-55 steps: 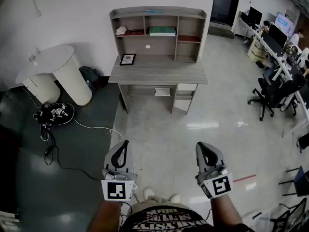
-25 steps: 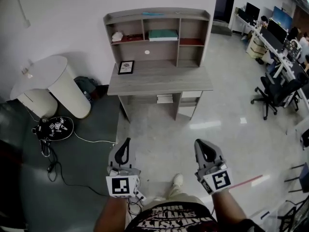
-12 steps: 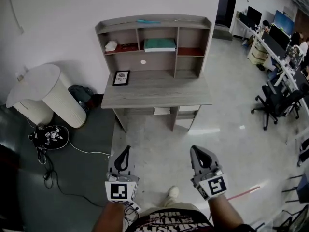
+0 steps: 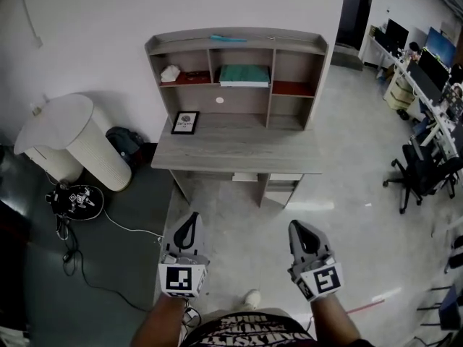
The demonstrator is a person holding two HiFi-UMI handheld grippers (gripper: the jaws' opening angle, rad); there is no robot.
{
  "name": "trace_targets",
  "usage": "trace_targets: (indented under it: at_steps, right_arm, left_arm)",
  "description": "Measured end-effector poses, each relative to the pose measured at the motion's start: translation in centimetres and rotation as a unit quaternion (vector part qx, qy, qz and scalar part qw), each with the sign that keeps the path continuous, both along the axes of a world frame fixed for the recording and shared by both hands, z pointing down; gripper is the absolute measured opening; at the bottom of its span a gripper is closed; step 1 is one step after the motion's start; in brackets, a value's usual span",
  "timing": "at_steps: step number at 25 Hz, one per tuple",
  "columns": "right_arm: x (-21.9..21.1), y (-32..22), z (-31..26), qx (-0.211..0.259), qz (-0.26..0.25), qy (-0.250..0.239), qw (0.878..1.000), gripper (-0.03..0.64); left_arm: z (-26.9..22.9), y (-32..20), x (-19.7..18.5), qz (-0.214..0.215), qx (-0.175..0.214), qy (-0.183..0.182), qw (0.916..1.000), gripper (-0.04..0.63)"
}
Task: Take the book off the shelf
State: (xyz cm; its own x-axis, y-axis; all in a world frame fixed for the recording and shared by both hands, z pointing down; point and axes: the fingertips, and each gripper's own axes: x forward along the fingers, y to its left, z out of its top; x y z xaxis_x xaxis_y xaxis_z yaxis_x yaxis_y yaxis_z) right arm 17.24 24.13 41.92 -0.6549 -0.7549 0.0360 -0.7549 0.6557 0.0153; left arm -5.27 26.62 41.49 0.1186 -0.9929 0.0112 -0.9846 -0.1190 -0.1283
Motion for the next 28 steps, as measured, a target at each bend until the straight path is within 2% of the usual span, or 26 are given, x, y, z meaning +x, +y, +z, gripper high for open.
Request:
trace_targets:
  at_steps: [6,12,18,21,28]
  right_arm:
    - [0.3,-2.5,0.4,0.001,-0.027,0.005,1.000,0.005]
    - [-0.5,-3.4,1.1,-0.012,-0.047,-0.004,0.999,0.005]
    - [-2.1,-5.1,1.3,-0.006,-0.053,0.004,0.999,0.005]
    - [-3.0,-7.2,1.2,0.016,-0.046,-0.002,0.999,0.005]
    - [-6.0,-12.2,0.9,0.011,-0.032,-0.004,0.999,0.005]
  left_arm:
    - [0.4,-1.7,0.2,-0.029,-0.006,0.008,0.9995,0.003]
    - [0.6,-2.1,-0.7,-0.036,-0.009,0.016,0.9992,0.003]
    - [0.8,-3.7,-1.2,-0.018,-0.004,0.013,0.9997,0.003]
    - [1.1,-5.8,-2.1,-0.011,-0.004,0.018,0.9998,0.003]
    - [0.7,-11.6,-4.7,0.004,0.003,0.016,0.9999,0.003]
